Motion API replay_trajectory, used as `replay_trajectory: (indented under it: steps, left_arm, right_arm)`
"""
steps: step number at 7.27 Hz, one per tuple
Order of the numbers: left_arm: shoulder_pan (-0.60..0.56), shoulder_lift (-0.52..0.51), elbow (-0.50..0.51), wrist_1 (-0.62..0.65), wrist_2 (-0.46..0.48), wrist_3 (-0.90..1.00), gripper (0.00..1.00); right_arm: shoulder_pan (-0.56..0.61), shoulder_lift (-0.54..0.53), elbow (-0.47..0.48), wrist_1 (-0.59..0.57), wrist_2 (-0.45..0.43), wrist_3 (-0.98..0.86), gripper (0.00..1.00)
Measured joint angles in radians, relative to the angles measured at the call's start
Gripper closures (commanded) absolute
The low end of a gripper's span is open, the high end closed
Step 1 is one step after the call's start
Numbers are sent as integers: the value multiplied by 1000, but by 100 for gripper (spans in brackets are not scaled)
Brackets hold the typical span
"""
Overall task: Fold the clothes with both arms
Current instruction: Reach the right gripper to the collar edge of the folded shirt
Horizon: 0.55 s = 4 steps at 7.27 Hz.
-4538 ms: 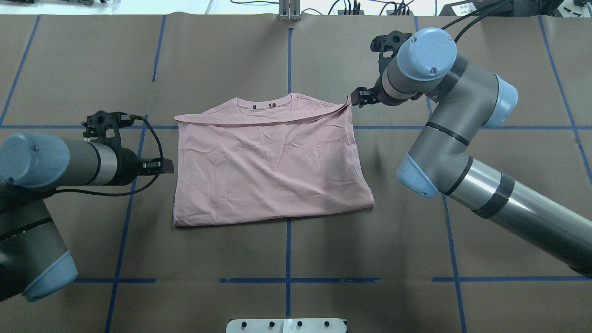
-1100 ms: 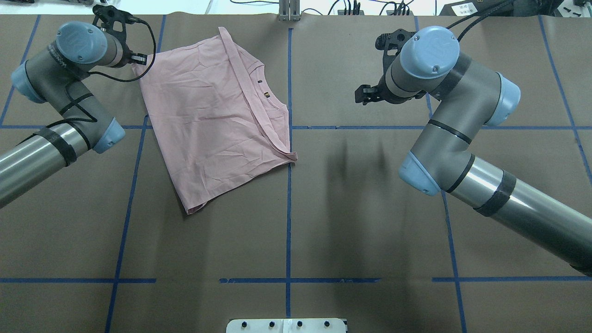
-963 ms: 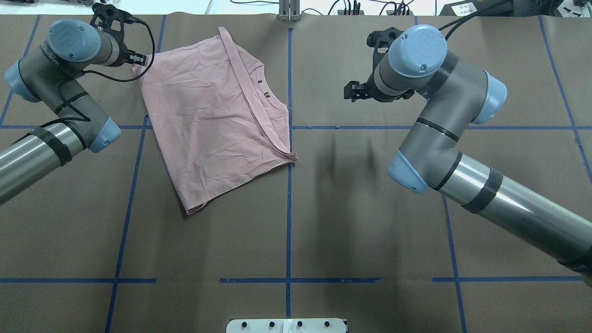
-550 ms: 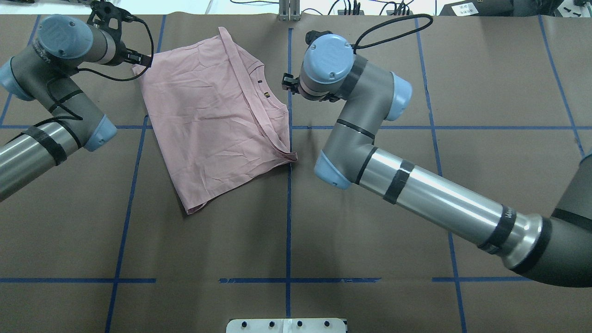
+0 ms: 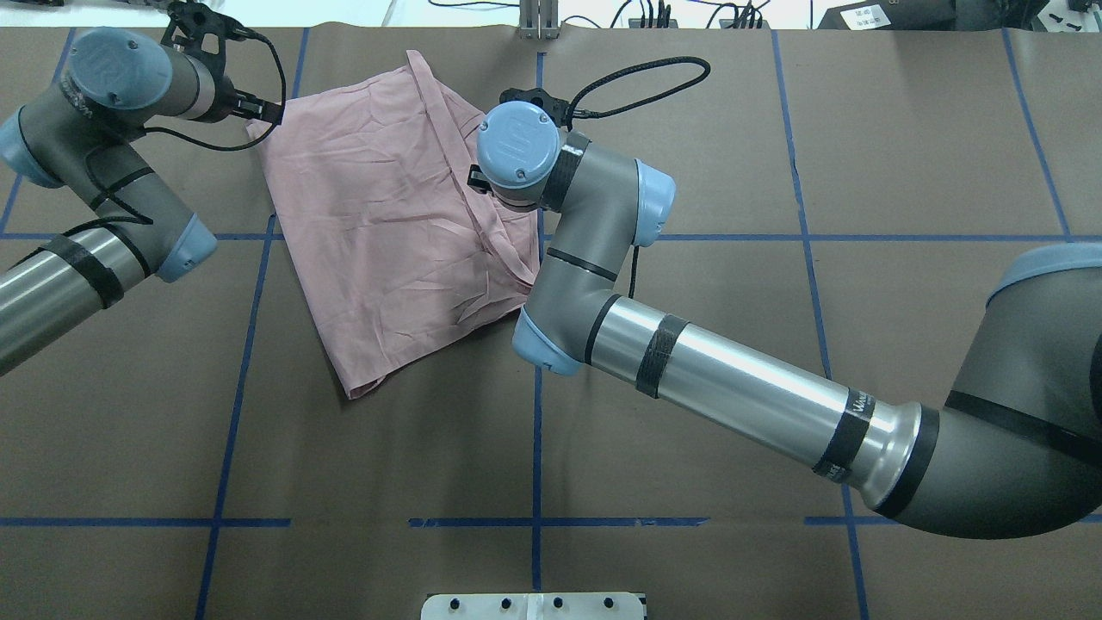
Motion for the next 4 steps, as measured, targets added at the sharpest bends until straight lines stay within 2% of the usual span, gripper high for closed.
replay_trajectory:
  steps: [4]
  left_arm:
    - [0,2,-5,-1,0,-2,0]
  right_arm:
    - [-33,-5,-3,-40,-13,-40,41]
